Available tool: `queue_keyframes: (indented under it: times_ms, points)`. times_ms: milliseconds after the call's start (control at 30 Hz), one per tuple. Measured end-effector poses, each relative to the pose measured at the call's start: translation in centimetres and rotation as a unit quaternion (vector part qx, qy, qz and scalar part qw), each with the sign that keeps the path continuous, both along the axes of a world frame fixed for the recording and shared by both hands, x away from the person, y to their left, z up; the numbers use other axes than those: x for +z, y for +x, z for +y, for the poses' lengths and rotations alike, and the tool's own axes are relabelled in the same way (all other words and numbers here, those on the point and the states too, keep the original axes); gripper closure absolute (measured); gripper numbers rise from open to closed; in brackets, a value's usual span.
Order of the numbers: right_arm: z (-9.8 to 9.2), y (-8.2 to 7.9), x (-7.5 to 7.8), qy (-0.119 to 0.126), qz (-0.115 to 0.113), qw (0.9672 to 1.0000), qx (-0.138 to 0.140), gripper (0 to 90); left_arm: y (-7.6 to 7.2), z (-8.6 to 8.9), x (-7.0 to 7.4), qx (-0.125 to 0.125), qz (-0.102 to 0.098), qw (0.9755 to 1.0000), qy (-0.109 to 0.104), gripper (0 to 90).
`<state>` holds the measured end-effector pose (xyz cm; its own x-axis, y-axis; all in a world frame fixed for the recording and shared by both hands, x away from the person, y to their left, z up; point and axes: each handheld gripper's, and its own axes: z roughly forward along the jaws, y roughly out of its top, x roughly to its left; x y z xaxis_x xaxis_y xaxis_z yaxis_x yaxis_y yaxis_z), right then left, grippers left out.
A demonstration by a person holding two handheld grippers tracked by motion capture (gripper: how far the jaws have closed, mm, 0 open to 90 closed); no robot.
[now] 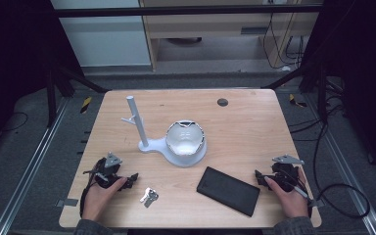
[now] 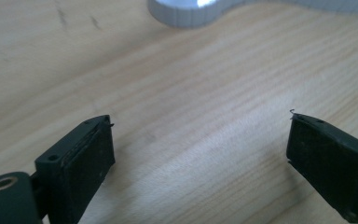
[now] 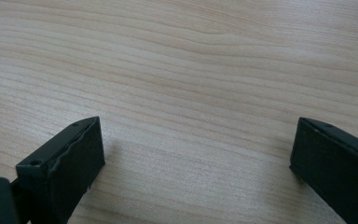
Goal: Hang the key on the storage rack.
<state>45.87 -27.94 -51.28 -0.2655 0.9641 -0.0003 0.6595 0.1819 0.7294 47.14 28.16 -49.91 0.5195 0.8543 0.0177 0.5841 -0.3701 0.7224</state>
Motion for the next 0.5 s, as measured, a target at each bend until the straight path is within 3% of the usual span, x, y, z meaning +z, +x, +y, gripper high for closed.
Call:
queue_keyframes:
  times_ms: [100,200,300,500]
  points:
    - [0.1,-0.1,0.0,0.000,0.001,1.0000,-0.002,2.8,-0.7,0.5,1.0,0.008,-0.020,0.9995,-0.022,5.6]
    - [0.1,-0.1,0.0,0.001,0.001,1.0000,-0.003,2.8,-1.4,0.5,1.4,0.003,-0.021,0.9993,-0.031,5.8]
    - [0.2,-0.1,0.0,0.003,0.002,1.0000,-0.004,2.8,-2.3,0.1,1.8,-0.007,-0.021,0.9996,-0.019,5.9]
    - [0.2,-0.2,0.0,0.004,0.002,1.0000,-0.004,2.8,-3.3,-1.3,2.5,-0.028,-0.008,0.9995,-0.014,6.6]
